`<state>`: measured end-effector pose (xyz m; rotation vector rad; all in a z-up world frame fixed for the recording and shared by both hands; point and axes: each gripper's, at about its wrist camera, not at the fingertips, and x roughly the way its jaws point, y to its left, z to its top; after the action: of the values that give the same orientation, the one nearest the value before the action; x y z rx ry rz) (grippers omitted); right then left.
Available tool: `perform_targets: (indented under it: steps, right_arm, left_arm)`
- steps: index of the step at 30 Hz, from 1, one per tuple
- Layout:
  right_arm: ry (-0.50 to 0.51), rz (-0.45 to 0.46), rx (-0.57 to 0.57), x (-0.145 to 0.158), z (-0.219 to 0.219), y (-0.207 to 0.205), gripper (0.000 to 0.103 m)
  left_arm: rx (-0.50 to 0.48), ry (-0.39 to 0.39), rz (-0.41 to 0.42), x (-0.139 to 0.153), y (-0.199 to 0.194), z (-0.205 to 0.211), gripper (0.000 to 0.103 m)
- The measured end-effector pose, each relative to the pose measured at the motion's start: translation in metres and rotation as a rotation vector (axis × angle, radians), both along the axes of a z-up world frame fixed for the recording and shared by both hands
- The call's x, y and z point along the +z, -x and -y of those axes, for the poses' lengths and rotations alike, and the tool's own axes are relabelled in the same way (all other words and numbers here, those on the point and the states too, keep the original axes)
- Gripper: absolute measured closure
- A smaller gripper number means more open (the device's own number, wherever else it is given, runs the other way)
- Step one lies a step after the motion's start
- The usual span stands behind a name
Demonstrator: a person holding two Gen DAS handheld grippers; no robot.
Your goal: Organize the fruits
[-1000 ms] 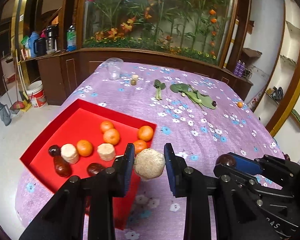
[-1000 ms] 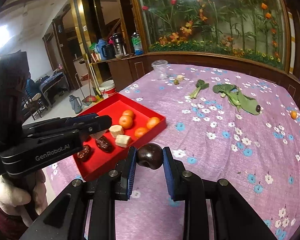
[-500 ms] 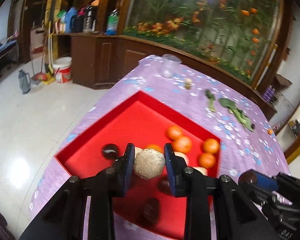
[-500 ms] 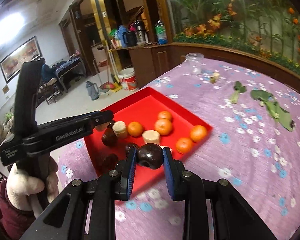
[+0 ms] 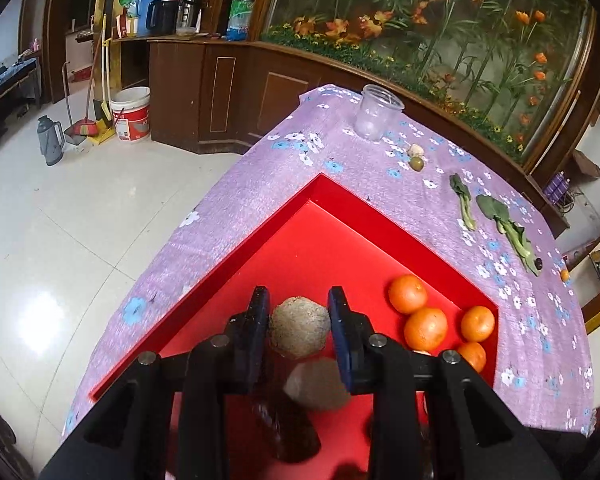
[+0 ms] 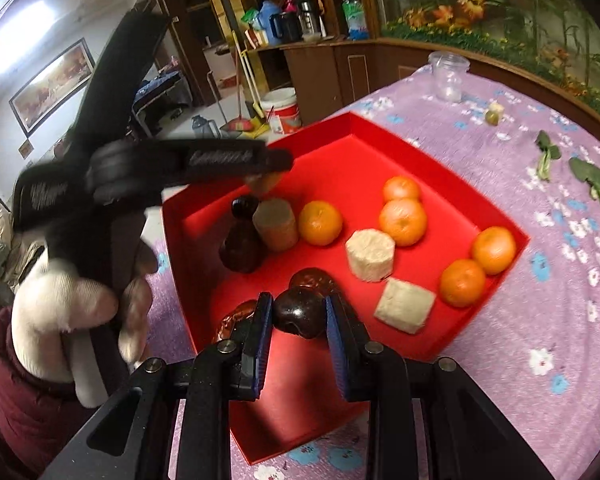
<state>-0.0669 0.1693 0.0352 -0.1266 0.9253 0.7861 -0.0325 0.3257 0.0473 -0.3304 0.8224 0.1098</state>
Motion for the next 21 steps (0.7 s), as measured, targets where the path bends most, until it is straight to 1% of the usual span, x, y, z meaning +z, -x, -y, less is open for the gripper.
perform_targets:
  steps: [1,5,6,7,10,13,15,17,19,21]
  right_arm:
    - [0.0,-0.007,0.002,-0.003,-0.001,0.0,0.074]
    - [0.003,0.02,0.007,-0.002,-0.004,0.002,0.074]
    - [0.006,0.027,0.006,-0.002,-0.004,0.002,0.073]
    - [0.009,0.037,0.005,-0.002,-0.004,0.002,0.073]
    - [0.014,0.06,0.008,-0.001,-0.004,0.004,0.072]
    - [0.021,0.077,0.016,-0.001,-0.005,0.008,0.072]
    - [0.019,0.08,0.012,0.001,-0.004,0.011,0.068]
    - [0.003,0.093,0.0,0.004,0.001,0.012,0.044]
    - [-0.019,0.113,-0.015,0.011,0.007,0.015,0.037]
    - [-0.027,0.127,-0.025,0.016,0.011,0.016,0.037]
  left_arm:
    - [0.0,-0.001,-0.006,-0.002,-0.003,0.0,0.074]
    - [0.003,-0.006,-0.023,-0.006,-0.011,0.0,0.073]
    - [0.004,-0.005,-0.026,-0.007,-0.013,0.0,0.067]
    - [0.004,-0.006,-0.027,-0.008,-0.014,0.0,0.059]
    - [0.011,-0.024,-0.021,-0.007,-0.014,0.004,0.046]
    - [0.001,-0.03,-0.016,-0.006,-0.013,0.009,0.037]
    - [-0.002,-0.046,-0.009,-0.004,-0.012,0.014,0.035]
    - [-0.006,-0.059,-0.001,-0.001,-0.01,0.018,0.034]
    - [-0.005,-0.069,0.008,0.003,-0.007,0.022,0.03]
    - [-0.004,-0.08,0.019,0.008,-0.004,0.027,0.03]
